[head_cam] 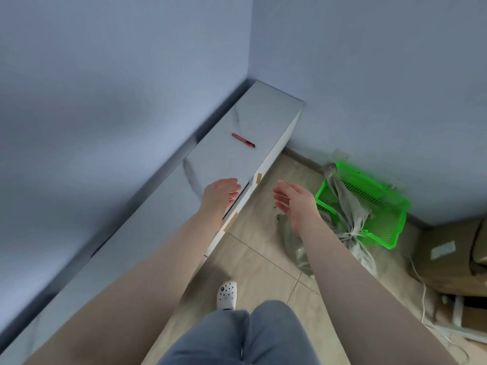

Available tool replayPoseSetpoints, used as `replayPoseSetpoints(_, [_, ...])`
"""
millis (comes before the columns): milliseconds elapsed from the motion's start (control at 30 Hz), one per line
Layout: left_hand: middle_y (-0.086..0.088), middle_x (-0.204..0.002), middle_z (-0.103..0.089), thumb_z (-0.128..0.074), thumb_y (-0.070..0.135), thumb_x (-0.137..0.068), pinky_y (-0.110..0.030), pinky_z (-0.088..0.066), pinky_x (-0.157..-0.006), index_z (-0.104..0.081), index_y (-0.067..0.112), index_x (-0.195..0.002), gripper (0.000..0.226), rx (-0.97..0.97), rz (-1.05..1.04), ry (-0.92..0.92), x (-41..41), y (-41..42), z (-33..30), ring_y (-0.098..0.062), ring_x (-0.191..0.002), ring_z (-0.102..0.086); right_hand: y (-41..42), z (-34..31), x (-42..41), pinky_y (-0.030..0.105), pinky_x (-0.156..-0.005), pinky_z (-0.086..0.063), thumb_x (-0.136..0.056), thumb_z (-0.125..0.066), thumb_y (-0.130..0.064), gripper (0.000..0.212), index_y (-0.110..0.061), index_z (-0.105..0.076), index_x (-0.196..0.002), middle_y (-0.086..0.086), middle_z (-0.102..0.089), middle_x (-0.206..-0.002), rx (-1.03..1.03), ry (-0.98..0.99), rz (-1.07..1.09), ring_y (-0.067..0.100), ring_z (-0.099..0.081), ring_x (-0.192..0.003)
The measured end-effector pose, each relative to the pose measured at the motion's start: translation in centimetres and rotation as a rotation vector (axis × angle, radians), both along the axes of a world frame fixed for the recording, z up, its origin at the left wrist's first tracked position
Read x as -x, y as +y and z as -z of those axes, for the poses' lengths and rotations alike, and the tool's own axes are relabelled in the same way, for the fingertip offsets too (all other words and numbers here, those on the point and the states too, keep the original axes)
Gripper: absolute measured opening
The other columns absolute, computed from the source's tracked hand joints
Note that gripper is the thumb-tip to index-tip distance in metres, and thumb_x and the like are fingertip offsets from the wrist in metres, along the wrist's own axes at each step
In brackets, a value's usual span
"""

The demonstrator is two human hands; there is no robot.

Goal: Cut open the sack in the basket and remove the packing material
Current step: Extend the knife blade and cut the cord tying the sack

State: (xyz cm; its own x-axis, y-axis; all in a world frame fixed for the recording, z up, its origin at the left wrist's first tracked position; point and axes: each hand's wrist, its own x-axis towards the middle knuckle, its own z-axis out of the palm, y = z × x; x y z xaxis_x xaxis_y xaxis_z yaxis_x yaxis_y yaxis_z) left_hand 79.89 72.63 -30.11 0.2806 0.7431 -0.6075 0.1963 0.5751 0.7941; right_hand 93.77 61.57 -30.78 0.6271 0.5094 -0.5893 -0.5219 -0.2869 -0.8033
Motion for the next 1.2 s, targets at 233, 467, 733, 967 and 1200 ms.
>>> replayPoseSetpoints(233, [-0.007,-0.1,-0.066,-0.047,0.008,-0.098,-0.022,-0.048,-0.076,-0.066,0.009,-0.109,0.022,0.021,-0.014,0.04,-8.8,10.0,3.2,-0.018,-0.086,-0.06,11.9,3.4,-9.1,0.025,-0.074,-0.053,-0.087,-0.071,-0.024,0.018,-0.013,-0.069,-0.101,0.004,-0.07,-0.093,0.064,-0.017,-0.099,0.013,-0.063,-0.081])
replayPoseSetpoints(467, [-0.007,-0.096,-0.063,-0.06,0.018,-0.093,-0.021,-0.045,-0.066,-0.065,0.006,-0.109,0.021,0.098,-0.171,0.154,-17.6,19.5,11.5,-0.015,-0.08,-0.057,23.0,11.5,-17.8,0.026,-0.07,-0.053,-0.086,-0.072,-0.026,0.028,-0.012,-0.067,-0.109,0.003,-0.066,-0.096,0.203,-0.088,-0.282,0.012,-0.059,-0.074])
replayPoseSetpoints(733, [-0.008,-0.099,-0.065,-0.061,0.021,-0.093,-0.028,-0.05,-0.08,-0.066,0.006,-0.11,0.023,0.105,-0.239,0.299,-23.3,25.8,21.7,-0.011,-0.076,-0.059,30.6,22.2,-22.4,0.027,-0.075,-0.051,-0.084,-0.072,-0.034,0.036,-0.017,-0.063,-0.113,-0.005,-0.065,-0.097,0.379,-0.259,-0.433,0.014,-0.063,-0.087])
replayPoseSetpoints(967, [-0.002,-0.095,-0.07,-0.064,0.03,-0.089,-0.043,-0.05,-0.098,-0.067,0.013,-0.105,0.024,0.05,-0.227,0.428,-25.7,28.7,28.7,-0.021,-0.093,-0.067,34.4,28.3,-22.1,0.024,-0.067,-0.042,-0.087,-0.069,-0.031,0.034,-0.019,-0.058,-0.117,-0.006,-0.06,-0.108,0.42,-0.526,-0.612,0.011,-0.057,-0.094])
replayPoseSetpoints(1200, [-0.003,-0.094,-0.072,-0.061,0.029,-0.087,-0.031,-0.053,-0.081,-0.069,0.012,-0.101,0.023,0.026,-0.233,0.539,-26.9,29.6,31.5,-0.02,-0.091,-0.068,35.3,30.7,-21.3,0.033,-0.074,-0.049,-0.088,-0.067,-0.024,0.027,-0.021,-0.057,-0.114,-0.004,-0.06,-0.11,0.51,-0.71,-0.776,0.017,-0.058,-0.102])
